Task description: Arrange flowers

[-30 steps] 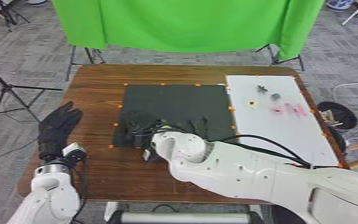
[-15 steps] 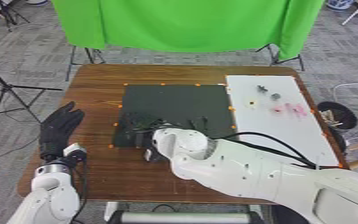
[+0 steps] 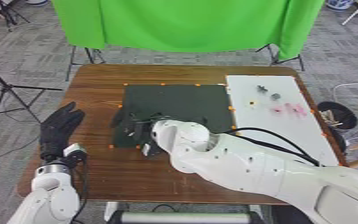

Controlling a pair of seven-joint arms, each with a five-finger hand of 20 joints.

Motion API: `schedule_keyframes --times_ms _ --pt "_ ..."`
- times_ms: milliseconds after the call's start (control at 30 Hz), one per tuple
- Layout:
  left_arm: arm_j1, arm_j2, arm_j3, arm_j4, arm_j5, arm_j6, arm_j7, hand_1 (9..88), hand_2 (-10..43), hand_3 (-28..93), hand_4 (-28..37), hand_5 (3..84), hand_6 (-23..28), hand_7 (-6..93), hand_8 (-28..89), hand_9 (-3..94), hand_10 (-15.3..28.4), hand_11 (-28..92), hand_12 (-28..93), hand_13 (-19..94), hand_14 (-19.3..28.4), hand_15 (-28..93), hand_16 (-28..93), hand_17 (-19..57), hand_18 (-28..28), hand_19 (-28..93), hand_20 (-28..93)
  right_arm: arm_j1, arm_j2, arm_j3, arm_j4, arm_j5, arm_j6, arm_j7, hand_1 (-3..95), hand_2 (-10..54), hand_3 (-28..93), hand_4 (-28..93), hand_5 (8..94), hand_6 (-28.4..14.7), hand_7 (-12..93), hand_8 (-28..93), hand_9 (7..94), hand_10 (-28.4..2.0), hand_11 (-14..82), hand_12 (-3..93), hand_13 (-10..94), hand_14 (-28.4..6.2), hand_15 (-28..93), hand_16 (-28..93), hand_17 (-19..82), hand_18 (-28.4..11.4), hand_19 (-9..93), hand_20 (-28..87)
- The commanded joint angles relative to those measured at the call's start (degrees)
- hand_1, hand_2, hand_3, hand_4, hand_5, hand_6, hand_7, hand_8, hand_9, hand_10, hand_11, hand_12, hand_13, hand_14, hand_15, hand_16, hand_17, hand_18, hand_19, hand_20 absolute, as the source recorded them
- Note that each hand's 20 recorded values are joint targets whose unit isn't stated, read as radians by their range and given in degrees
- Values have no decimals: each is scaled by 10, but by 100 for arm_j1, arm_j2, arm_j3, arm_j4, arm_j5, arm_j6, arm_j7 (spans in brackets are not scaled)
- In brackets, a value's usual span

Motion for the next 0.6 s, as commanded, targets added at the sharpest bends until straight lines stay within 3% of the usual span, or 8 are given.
schedule_keyframes --times_ms 33,133,233,400,500,600 --pt "226 -38 -92 -115 -10 69 59 435 186 682 -243 519 22 184 -62 522 139 257 115 452 141 214 -28 236 111 61 311 259 836 733 -1055 393 132 84 394 -95 725 -160 525 73 196 -155 546 -147 68 114 881 -26 560 273 631 -103 922 393" --pt "308 -60 -141 -189 -10 195 178 436 186 681 -244 522 26 185 -61 527 138 259 115 454 141 215 -28 236 110 61 310 186 1485 1200 -1539 460 -168 156 350 -95 723 -174 399 27 140 -114 509 -121 65 118 878 -28 564 273 626 -106 928 386" --pt "400 -61 -171 -264 -22 211 223 437 186 681 -245 526 30 186 -53 536 137 259 114 462 141 214 -28 236 110 60 308 -11 2163 1668 -1886 256 -384 241 334 -95 716 -179 375 11 116 -97 490 -118 62 120 872 -31 567 271 618 -111 930 383" --pt "518 -78 -198 -342 -23 246 242 435 186 682 -244 528 30 185 -49 540 137 261 115 465 140 213 -27 237 109 62 308 -729 3108 2832 -2285 -125 -1170 325 219 -95 666 -216 315 -24 51 -56 409 -175 46 137 826 -50 586 257 571 -138 924 393" --pt "531 -86 -185 -345 -27 233 257 434 185 685 -243 530 31 182 -53 541 137 261 115 466 140 213 -26 238 109 63 309 -1205 3591 3350 -2415 -356 -1233 399 162 -95 619 -275 273 -34 16 -36 358 -207 30 139 804 -71 588 247 549 -157 911 411" --pt "573 -66 -162 -395 -18 269 278 432 185 686 -242 530 31 182 -55 541 137 262 114 466 141 213 -26 239 109 64 310 -1748 3923 3834 -2456 -336 -1204 545 176 -95 507 -282 251 -37 -1 -29 344 -215 25 135 798 -77 588 244 542 -166 907 417"
